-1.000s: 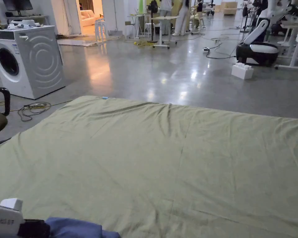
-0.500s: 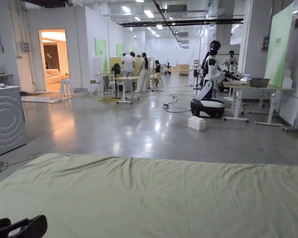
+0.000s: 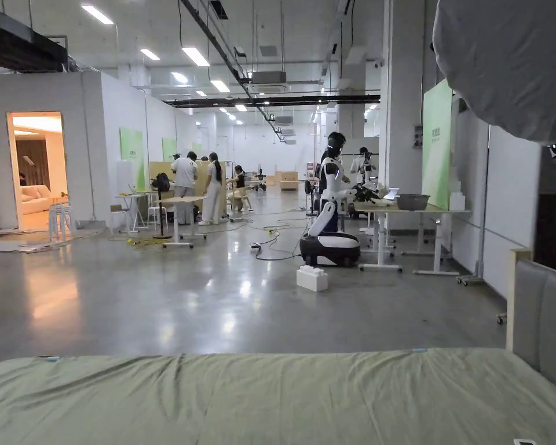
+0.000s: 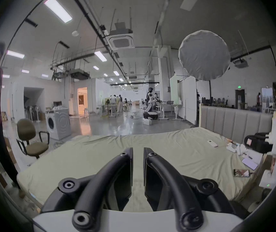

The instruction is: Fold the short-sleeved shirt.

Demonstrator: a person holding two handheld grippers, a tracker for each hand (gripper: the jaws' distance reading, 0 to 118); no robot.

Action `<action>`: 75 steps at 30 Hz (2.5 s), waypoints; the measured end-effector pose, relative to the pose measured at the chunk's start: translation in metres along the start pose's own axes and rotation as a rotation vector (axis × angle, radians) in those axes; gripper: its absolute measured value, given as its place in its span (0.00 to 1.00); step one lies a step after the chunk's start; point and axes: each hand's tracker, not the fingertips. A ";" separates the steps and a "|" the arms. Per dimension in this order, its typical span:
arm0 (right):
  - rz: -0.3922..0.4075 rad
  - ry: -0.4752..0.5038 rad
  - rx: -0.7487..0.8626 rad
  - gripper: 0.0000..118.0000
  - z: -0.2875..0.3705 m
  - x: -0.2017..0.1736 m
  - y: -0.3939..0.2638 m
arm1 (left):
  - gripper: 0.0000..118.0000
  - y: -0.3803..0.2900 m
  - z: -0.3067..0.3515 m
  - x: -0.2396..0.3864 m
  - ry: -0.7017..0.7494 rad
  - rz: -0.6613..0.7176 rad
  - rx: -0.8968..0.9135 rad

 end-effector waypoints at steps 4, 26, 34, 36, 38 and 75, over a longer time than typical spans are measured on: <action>-0.093 -0.071 0.030 0.00 0.008 -0.001 -0.001 | 0.00 -0.014 0.006 0.014 0.075 -0.020 0.023; -0.086 -0.071 0.055 0.84 0.004 -0.016 0.017 | 0.87 -0.004 -0.001 0.014 -0.005 0.029 0.000; -0.062 -0.055 0.082 1.00 0.005 -0.021 0.015 | 1.00 -0.008 0.004 0.014 0.002 0.040 0.012; -0.064 -0.052 0.076 1.00 0.005 -0.020 0.013 | 1.00 -0.010 0.004 0.013 -0.001 0.047 0.010; -0.061 -0.055 0.073 1.00 0.005 -0.021 0.014 | 1.00 -0.010 0.005 0.013 -0.009 0.050 0.010; -0.092 -0.029 0.071 1.00 0.013 -0.022 0.020 | 1.00 -0.005 0.005 0.012 0.015 0.105 0.010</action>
